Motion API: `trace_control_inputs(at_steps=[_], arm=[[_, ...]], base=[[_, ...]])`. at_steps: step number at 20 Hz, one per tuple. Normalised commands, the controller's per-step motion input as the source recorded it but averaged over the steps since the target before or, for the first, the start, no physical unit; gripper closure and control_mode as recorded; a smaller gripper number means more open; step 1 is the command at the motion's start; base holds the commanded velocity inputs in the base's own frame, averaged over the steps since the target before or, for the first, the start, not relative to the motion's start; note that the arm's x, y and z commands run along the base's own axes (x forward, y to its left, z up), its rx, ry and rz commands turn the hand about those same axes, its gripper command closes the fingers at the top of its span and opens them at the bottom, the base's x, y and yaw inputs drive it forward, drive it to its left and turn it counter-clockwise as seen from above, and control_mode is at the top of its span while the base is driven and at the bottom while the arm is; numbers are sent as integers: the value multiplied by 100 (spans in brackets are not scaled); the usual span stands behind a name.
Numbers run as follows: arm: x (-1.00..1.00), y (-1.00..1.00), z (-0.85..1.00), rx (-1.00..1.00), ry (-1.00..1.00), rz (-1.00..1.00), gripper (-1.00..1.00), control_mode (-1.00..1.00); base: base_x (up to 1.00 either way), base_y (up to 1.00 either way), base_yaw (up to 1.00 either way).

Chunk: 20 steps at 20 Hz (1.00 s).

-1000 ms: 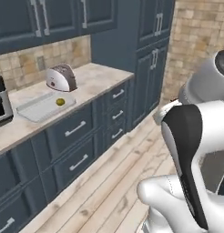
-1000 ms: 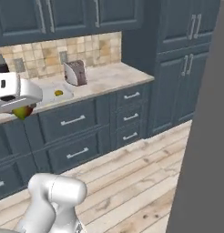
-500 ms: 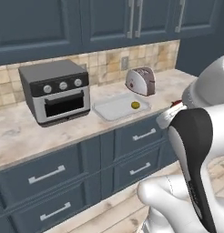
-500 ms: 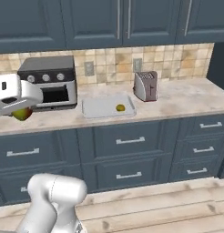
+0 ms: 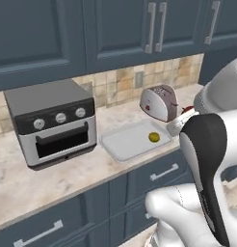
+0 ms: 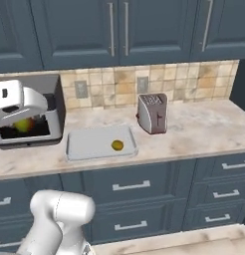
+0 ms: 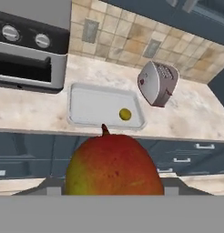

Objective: Pick the mango and orange from the fridge and place them inside the tupperware on the counter.

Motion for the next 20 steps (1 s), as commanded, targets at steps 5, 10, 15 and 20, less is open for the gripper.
trace_control_inputs(at_steps=[5, 10, 15, 20], arm=[[0, 0, 0, 0, 0, 0, 100, 100], [18, -15, -10, 8, 12, 8, 100, -100], [31, -4, -71, 0, 51, 62, 100, -100], [36, 0, -62, 0, 49, 61, 100, -100]], base=[[83, -29, 1], [34, -24, 7], [0, 0, 0], [0, 0, 0]])
